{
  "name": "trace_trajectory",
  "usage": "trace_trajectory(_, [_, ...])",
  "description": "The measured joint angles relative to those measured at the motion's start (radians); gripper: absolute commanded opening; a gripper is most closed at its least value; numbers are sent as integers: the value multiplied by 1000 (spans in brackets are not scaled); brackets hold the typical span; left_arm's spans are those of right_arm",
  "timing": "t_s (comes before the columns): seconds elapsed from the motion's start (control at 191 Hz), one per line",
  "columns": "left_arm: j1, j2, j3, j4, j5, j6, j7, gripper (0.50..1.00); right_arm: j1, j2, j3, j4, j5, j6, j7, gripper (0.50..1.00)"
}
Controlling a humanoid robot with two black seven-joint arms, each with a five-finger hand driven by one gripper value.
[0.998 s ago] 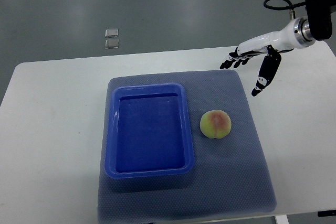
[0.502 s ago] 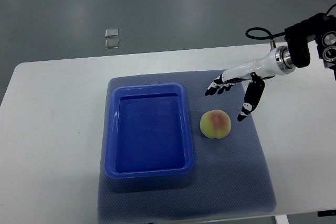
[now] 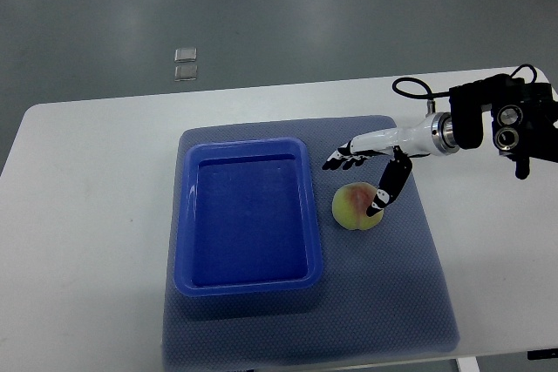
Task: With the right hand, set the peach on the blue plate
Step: 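Close the right hand's fingers around the peach, then lift the peach off the mat with the right hand, then carry the peach over the blue tray and lower it inside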
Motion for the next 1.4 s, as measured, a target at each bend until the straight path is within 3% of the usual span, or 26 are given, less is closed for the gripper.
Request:
trace_trajectory(0.591, [0, 0, 3, -2, 2, 0, 0, 1000, -133, 52, 7, -45, -74, -113, 38, 903])
trace_trajectory(0.596, [0, 0, 3, -2, 2, 0, 0, 1000, -133, 52, 7, -45, -75, -115, 38, 863])
trace_trajectory(0.7, [0, 0, 3, -2, 2, 0, 0, 1000, -137, 60, 6, -52, -80, -126, 41, 852])
trace_trajectory(0.706, [0, 0, 3, -2, 2, 0, 0, 1000, -137, 60, 6, -53, -80, -126, 41, 814])
trace_trajectory(0.758, [0, 0, 3, -1, 2, 0, 0, 1000, -141, 62, 5, -56, -81, -129, 46, 766])
trace_trajectory(0.805, [0, 0, 3, -1, 2, 0, 0, 1000, -145, 66, 4, -59, -82, -134, 54, 766])
trace_trajectory(0.81, [0, 0, 3, -1, 2, 0, 0, 1000, -145, 67, 4, -60, -83, -134, 55, 711])
trace_trajectory(0.841, [0, 0, 3, -1, 2, 0, 0, 1000, -147, 68, 3, -61, -84, -137, 59, 674])
trace_trajectory(0.878, [0, 0, 3, -1, 2, 0, 0, 1000, -150, 70, 2, -62, -91, -143, 64, 595])
trace_trajectory(0.925, [0, 0, 2, -1, 2, 0, 0, 1000, -154, 72, 0, -63, -101, -149, 68, 594])
trace_trajectory(0.93, [0, 0, 2, -1, 2, 0, 0, 1000, -154, 72, 0, -63, -103, -149, 69, 558])
trace_trajectory(1.092, [0, 0, 0, -1, 1, 0, 0, 1000, -141, 60, 3, -62, -121, -153, 100, 549])
trace_trajectory(1.202, [0, 0, 0, -1, 0, 0, 0, 1000, -59, 22, 14, -49, -111, -133, 109, 549])
trace_trajectory(1.401, [0, 0, 0, -1, 0, 0, 1, 1000, 165, -74, 19, -14, -42, 15, 103, 552])
